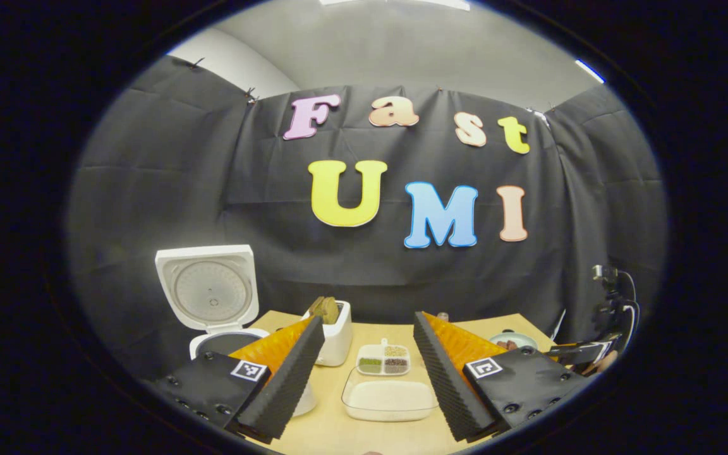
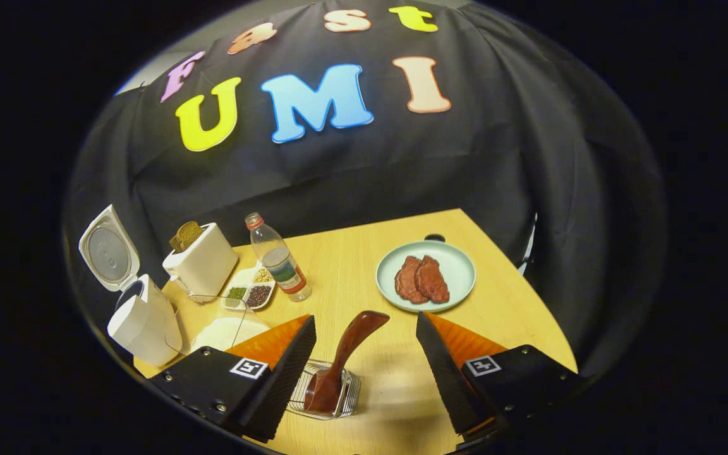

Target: Close the left gripper, press the button to open the rice cooker; take a wooden spoon from the chopstick holder with the right hand, scoop a spoonful of rice and pour it into the rice cooker, then put the wooden spoon back into the chopstick holder.

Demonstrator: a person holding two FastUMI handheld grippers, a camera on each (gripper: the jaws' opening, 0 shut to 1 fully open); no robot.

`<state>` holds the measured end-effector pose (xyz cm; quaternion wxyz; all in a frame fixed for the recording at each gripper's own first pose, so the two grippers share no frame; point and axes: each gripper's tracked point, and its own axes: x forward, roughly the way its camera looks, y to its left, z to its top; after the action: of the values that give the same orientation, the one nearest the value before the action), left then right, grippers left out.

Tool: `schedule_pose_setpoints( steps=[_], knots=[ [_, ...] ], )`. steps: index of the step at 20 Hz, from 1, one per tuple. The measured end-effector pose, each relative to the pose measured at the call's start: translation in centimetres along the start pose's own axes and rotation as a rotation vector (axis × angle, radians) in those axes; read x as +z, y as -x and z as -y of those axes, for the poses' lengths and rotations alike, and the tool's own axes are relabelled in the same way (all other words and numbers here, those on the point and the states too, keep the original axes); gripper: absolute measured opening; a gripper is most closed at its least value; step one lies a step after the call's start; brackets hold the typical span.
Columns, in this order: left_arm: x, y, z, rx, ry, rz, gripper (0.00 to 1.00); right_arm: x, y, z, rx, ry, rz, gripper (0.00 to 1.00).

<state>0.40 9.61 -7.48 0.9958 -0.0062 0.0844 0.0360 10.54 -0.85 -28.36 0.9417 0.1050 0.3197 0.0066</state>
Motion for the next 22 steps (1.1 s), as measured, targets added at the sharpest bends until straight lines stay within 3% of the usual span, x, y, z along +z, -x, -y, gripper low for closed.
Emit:
schedule_pose_setpoints(
  steps=[7, 9, 10, 11, 13, 15, 16, 17, 22],
  knots=[
    [-3.0, -1.6, -1.7, -0.006, 0.007, -0.083, 0.96, -2.0, -3.8, -1.4, 0.019, -0.103, -0.088, 0.89],
    [-3.4, -2.1, -2.0, -0.005, 0.045, -0.099, 0.99, -1.6, -3.6, -1.6, 0.019, -0.088, -0.067, 0.63],
    [-3.3, -2.1, -2.3, -0.003, 0.058, -0.097, 0.99, -1.4, -3.4, -1.3, 0.018, -0.080, -0.062, 0.62],
    [-3.0, -2.2, -2.4, 0.000, 0.062, -0.091, 0.97, -1.6, -3.3, -2.0, 0.048, -0.075, -0.062, 0.43],
    [-2.7, -2.4, -2.6, 0.002, 0.044, -0.078, 0.96, -1.3, -0.9, -2.8, 0.099, -0.057, -0.057, 0.43],
    [-2.4, -2.2, -2.3, -0.004, 0.019, -0.069, 0.96, -1.6, -0.9, -4.1, 0.145, -0.086, -0.059, 0.21],
    [-2.1, -1.8, -2.1, -0.004, 0.007, -0.062, 0.96, -1.5, -0.5, -4.1, 0.139, -0.100, -0.061, 0.21],
    [-1.7, -1.4, -1.9, -0.004, -0.003, -0.054, 0.99, -1.7, -0.3, -4.5, 0.146, -0.085, -0.051, 0.11],
    [0.0, 1.2, -1.2, -0.020, -0.040, 0.009, 0.96, 0.1, 2.6, -6.2, 0.184, -0.036, 0.042, 0.11]
  ],
)
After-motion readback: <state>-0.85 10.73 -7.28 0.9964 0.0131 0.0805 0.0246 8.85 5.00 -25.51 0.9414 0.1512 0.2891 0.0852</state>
